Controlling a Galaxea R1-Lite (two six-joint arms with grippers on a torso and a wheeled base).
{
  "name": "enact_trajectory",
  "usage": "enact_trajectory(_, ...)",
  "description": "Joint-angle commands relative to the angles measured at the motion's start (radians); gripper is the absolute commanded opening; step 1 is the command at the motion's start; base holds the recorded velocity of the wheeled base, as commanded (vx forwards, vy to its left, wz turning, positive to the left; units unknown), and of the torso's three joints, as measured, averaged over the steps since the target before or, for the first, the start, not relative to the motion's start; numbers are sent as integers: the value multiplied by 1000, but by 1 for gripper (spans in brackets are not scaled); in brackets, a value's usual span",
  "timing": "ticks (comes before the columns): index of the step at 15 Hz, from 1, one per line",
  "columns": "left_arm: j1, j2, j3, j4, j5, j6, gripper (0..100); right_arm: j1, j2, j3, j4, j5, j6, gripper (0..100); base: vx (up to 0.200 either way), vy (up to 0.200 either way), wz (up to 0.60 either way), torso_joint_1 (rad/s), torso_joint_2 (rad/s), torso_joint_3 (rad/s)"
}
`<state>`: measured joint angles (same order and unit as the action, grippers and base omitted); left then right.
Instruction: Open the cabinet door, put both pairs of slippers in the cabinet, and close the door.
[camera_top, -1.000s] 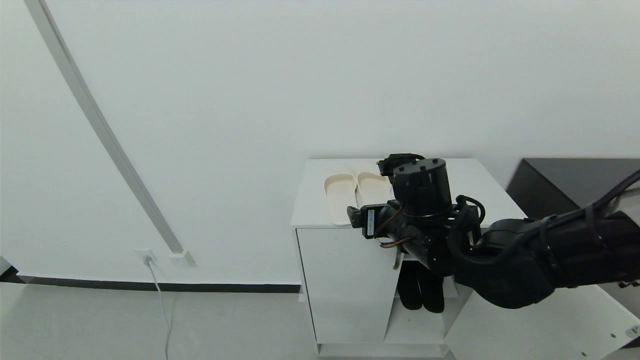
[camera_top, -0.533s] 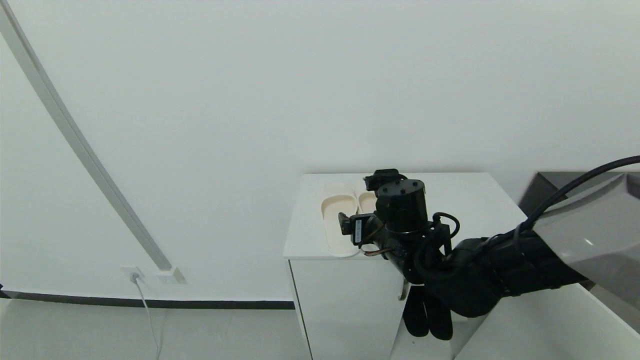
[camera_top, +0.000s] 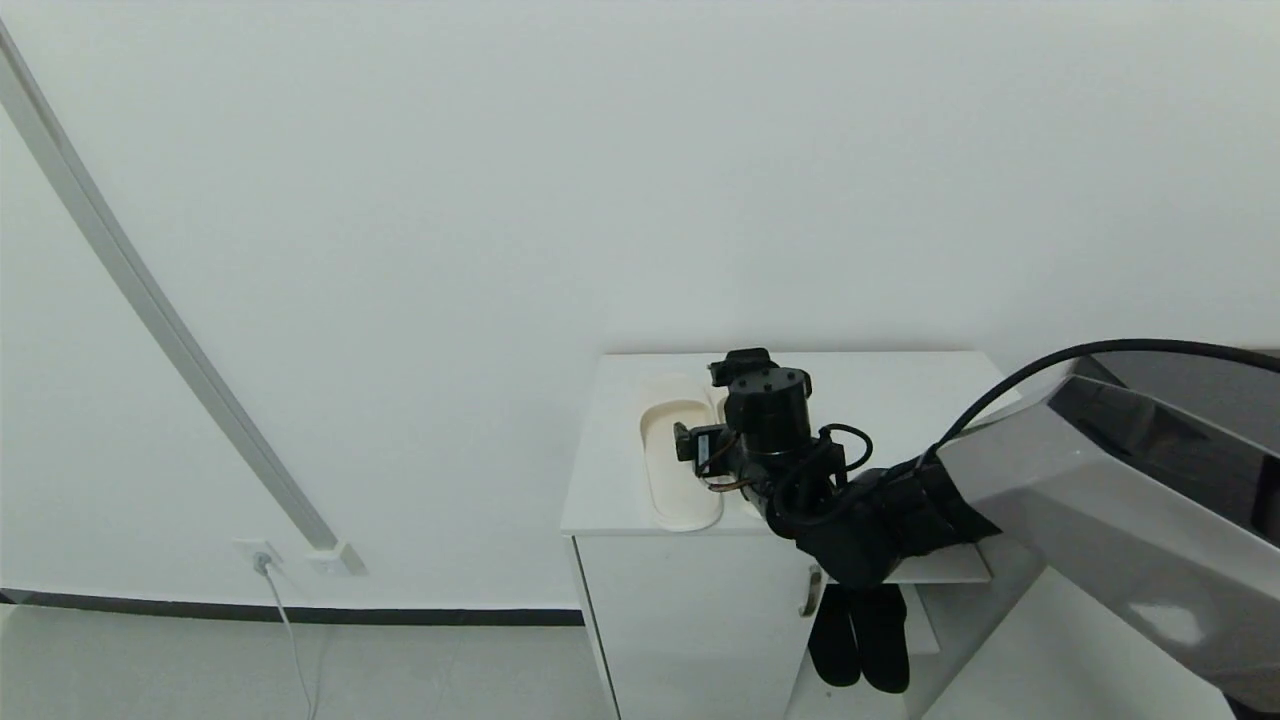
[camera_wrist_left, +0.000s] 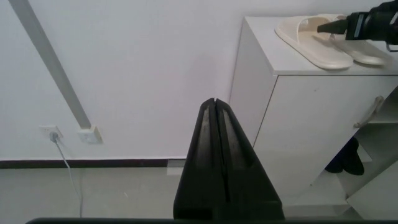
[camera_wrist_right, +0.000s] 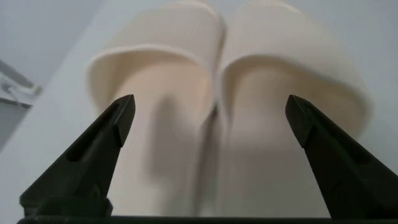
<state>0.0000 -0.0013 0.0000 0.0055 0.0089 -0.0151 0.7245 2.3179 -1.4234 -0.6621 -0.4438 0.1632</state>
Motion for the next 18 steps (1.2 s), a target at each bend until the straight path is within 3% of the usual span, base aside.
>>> enact_trajectory(1, 0, 1, 0, 1, 0, 0, 0, -11, 67, -72, 24, 7, -1, 100, 0, 0, 0, 0, 0, 0)
enact_trajectory(5, 0, 1, 0, -1, 2, -2, 0, -37, 112, -175, 59, 4, -1, 100, 0, 0, 0, 0, 0, 0)
enact_trajectory(6, 0, 1, 0, 1, 2, -2, 0, -37, 112, -177, 59, 5, -1, 0, 0, 0, 0, 0, 0, 0)
enact_trajectory(14, 0, 1, -2, -1, 2, -2, 0, -36, 117, -187, 58, 5, -2, 0, 0, 0, 0, 0, 0, 0)
enact_trajectory(18, 0, 1, 0, 1, 2, -2, 0, -39, -38, -22, -2, 43, -1, 0, 0, 0, 0, 0, 0, 0)
